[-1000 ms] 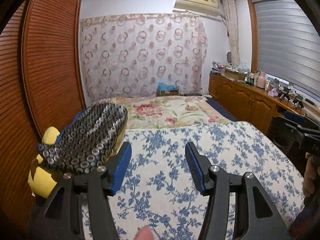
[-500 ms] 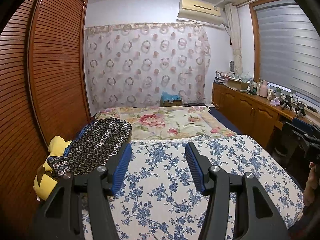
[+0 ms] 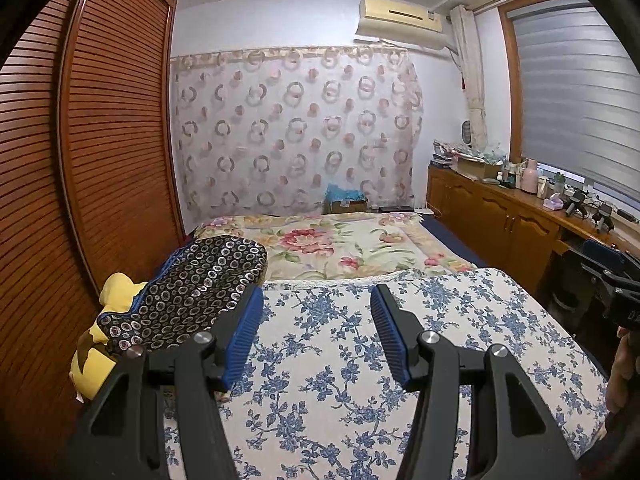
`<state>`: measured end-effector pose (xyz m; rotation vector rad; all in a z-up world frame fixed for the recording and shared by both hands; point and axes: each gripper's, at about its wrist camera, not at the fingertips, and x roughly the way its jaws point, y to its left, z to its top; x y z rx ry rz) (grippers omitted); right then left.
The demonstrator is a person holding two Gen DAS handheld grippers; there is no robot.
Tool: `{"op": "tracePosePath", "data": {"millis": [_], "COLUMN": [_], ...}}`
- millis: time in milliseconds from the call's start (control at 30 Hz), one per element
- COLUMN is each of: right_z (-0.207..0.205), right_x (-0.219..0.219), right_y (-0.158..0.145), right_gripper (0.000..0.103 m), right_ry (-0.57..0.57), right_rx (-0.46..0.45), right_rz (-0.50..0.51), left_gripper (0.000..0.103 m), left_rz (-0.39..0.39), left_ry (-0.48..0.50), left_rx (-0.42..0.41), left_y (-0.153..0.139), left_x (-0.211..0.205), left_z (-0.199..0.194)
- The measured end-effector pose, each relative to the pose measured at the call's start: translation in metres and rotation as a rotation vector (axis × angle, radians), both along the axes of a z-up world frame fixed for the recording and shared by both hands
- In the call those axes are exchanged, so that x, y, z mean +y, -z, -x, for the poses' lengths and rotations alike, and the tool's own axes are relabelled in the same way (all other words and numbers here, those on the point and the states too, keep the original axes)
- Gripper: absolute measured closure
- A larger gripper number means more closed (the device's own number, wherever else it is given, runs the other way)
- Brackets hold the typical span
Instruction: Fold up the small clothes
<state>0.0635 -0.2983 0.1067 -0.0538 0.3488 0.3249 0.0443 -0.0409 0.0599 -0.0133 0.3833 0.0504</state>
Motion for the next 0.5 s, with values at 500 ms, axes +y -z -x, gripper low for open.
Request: {"op": "tracePosePath", "data": {"millis": [500], "right_z": [0.0023], "right_x": [0.0002], "right_y": [0.0006], "right_gripper": [0.018], "right_ry": [-0.002], "right_rx": [0.001], "right_rz": [-0.003], "left_gripper": [0.048], "left_rz": [-0.001], "left_ry": [-0.004], "left_rx": [-0.006], "left_y": [-0.0004], "left_x": [0.0017], "left_z": [0.0012]}}
